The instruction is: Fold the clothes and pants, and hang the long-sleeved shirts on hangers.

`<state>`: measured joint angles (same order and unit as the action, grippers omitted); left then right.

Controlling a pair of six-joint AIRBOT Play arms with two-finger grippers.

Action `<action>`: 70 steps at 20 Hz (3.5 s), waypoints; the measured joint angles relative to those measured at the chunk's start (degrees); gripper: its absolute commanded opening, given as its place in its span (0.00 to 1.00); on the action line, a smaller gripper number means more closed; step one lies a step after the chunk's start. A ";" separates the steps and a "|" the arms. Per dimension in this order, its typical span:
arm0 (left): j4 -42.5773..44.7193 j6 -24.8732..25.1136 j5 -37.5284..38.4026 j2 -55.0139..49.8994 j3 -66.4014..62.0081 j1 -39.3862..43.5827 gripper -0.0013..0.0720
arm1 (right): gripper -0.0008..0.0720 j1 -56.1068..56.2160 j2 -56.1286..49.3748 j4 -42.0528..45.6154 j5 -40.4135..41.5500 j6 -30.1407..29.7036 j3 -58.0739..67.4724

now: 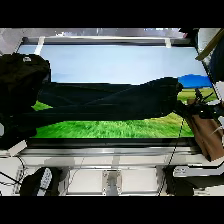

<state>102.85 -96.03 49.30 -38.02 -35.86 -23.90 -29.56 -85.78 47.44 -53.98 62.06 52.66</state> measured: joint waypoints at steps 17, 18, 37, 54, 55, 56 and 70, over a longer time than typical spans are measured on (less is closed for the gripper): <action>1.57 0.04 -6.21 2.89 2.69 -2.40 0.03 | 0.05 -16.22 24.41 16.26 -19.96 -0.15 -5.38; 3.65 0.17 -5.92 3.67 5.88 -2.78 0.03 | 0.05 -17.64 25.22 17.35 -20.24 -0.15 -8.11; -0.52 0.44 -1.86 2.45 0.72 -6.84 0.99 | 0.48 -24.33 27.54 17.79 -23.61 3.52 -0.48; -23.65 10.27 -6.58 -32.00 -16.15 -6.27 0.82 | 0.48 -24.33 27.54 8.31 -32.22 5.97 7.50; -24.11 10.86 -5.16 -33.09 -17.11 -5.92 0.82 | 0.48 -24.33 27.54 8.28 -32.61 6.47 7.50; -24.46 11.72 -3.34 -34.27 -17.88 -5.53 0.82 | 0.48 -24.33 27.54 8.20 -33.09 6.84 7.50; -27.91 14.47 -2.93 -38.60 -20.68 -4.35 0.04 | 0.48 -24.33 27.54 8.00 -34.95 8.00 7.50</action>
<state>74.94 -81.56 46.37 -76.62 -56.53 -28.25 -53.89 -58.24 55.44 -88.92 70.06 60.16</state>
